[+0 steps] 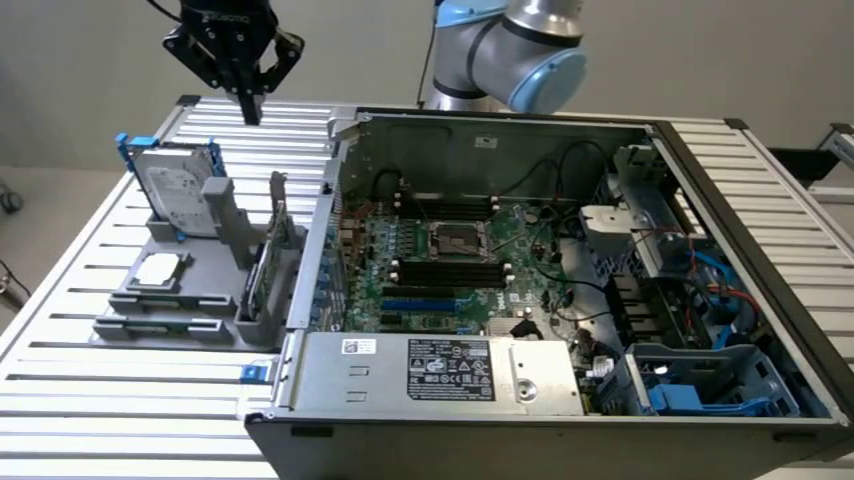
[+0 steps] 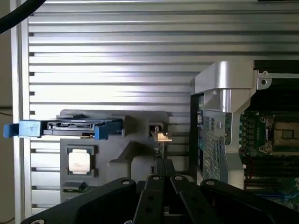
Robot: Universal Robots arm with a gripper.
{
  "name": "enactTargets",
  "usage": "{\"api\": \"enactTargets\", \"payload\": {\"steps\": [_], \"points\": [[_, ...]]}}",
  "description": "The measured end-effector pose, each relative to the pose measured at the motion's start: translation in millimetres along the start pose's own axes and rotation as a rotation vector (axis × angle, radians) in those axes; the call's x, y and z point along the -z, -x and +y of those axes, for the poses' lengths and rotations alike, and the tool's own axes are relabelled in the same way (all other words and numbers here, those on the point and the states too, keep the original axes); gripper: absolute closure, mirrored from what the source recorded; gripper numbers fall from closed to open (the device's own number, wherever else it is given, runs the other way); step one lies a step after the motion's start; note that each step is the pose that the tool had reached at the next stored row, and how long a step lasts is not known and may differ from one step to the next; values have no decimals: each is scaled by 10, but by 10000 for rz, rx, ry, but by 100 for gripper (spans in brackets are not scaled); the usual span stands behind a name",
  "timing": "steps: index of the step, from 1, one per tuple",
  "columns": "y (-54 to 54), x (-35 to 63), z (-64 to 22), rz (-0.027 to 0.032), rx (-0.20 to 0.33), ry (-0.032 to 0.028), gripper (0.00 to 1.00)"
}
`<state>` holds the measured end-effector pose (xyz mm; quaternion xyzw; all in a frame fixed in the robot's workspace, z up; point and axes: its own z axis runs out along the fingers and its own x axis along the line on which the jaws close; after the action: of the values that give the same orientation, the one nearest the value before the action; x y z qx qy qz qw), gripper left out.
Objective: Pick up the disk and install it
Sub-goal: 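Reach for the disk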
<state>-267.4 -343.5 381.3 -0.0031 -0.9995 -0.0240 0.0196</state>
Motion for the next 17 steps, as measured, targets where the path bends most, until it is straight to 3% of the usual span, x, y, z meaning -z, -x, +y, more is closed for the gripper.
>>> {"api": "enactTargets", "payload": {"steps": [3,5,14,17], "points": [[-115,-9,46,111,-5,-2,89],[-203,-20,77,139,-7,-8,89],[-614,-56,184,143,-10,-83,89],[-752,-62,201,143,-14,-153,89]]}}
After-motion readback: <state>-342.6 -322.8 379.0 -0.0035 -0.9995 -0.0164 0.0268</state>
